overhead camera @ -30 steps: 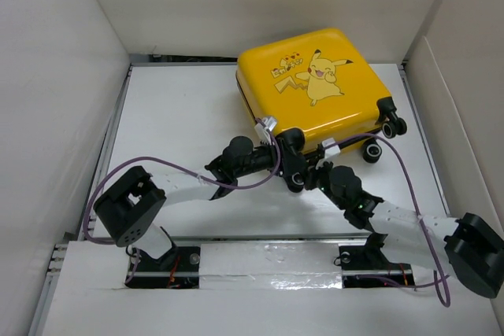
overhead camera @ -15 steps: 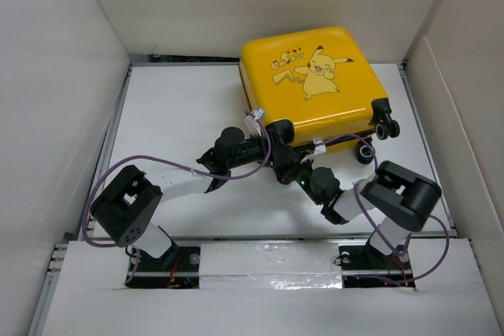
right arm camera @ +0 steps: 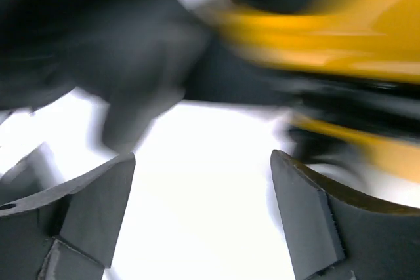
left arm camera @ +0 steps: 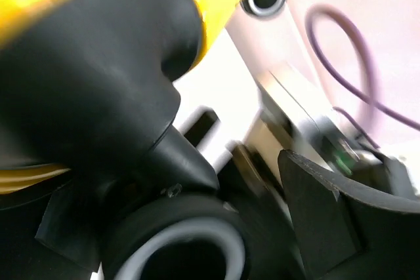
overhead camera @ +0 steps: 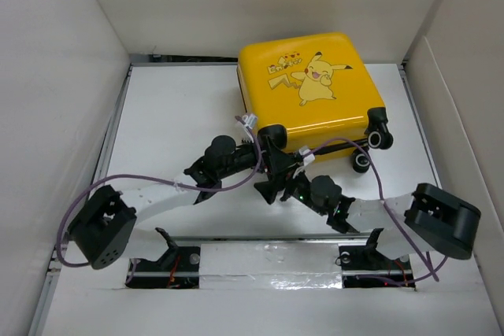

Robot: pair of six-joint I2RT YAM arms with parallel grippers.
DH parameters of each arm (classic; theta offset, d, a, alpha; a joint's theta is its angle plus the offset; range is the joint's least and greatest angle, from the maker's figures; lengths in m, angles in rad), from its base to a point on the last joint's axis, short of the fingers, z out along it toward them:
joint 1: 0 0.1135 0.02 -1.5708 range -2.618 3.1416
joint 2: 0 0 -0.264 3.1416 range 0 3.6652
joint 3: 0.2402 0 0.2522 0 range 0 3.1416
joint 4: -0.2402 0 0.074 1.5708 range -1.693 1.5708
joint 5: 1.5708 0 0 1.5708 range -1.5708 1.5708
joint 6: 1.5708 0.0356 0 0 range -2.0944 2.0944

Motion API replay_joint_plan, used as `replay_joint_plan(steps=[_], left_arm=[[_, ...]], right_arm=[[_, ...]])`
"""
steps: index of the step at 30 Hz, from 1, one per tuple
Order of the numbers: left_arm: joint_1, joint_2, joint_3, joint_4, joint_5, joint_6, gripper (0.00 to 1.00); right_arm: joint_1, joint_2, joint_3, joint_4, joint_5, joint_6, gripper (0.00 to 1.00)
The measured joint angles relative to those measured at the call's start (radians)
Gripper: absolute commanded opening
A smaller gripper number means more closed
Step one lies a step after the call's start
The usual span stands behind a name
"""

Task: Pack the luggage

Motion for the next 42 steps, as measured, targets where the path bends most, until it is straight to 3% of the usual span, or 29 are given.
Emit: replay_joint_plan(steps=[7,12,14,15,16,17,18,19,20,21,23,24,27,32,37,38,42], left_arm=[[0.005,-0.228,0.002,-0.206,-0.185,0.171,0.99],[0.042,-0.346,0.0,-0.303,-0.404,0.257,0.99],[0.087,-0.404,-0.024,-0.311,-0.462,0.256,0.9],[0.109,-0.441,-0.045,-0.315,-0.486,0.249,0.8],[0.134,-0.48,-0.074,-0.314,-0.502,0.241,0.43],[0.155,-0.518,-0.105,-0.311,-0.512,0.226,0.27],[0.174,-0.558,-0.144,-0.31,-0.52,0.223,0.16],[0.186,-0.588,-0.185,-0.3,-0.523,0.21,0.05],[0.191,-0.608,-0.23,-0.284,-0.513,0.2,0.01],[0.191,-0.62,-0.275,-0.264,-0.498,0.193,0.0],[0.185,-0.603,-0.359,-0.201,-0.448,0.171,0.0],[0.174,-0.576,-0.39,-0.177,-0.428,0.161,0.0],[0.114,-0.452,-0.439,-0.114,-0.381,0.141,0.05],[0.066,-0.313,-0.444,0.018,-0.324,0.12,0.1],[0.048,-0.227,-0.43,0.154,-0.278,0.105,0.14],[0.04,-0.211,-0.426,0.173,-0.272,0.104,0.14],[0.011,-0.15,-0.415,0.242,-0.251,0.098,0.14]], right_arm=[[0.063,-0.211,-0.021,-0.253,-0.004,-0.053,0.95],[0.071,-0.375,-0.02,-0.499,0.026,-0.085,0.97],[0.071,-0.445,-0.016,-0.592,0.034,-0.097,0.97],[0.071,-0.484,-0.01,-0.648,0.04,-0.101,0.96],[0.072,-0.522,0.0,-0.703,0.045,-0.106,0.95],[0.073,-0.56,0.017,-0.758,0.053,-0.111,0.89],[0.077,-0.599,0.034,-0.805,0.061,-0.119,0.55],[0.078,-0.635,0.054,-0.845,0.068,-0.131,0.32],[0.079,-0.666,0.079,-0.883,0.075,-0.136,0.2],[0.08,-0.687,0.109,-0.916,0.085,-0.14,0.16],[0.082,-0.696,0.182,-0.96,0.104,-0.154,0.3],[0.082,-0.691,0.204,-0.97,0.111,-0.158,0.55],[0.084,-0.595,0.343,-1.006,0.149,-0.187,0.99],[0.084,-0.377,0.504,-1.037,0.193,-0.213,1.0],[0.084,-0.233,0.538,-1.064,0.251,-0.231,0.99],[0.084,-0.212,0.544,-1.074,0.259,-0.233,0.96],[0.083,-0.163,0.563,-1.081,0.286,-0.234,0.71]])
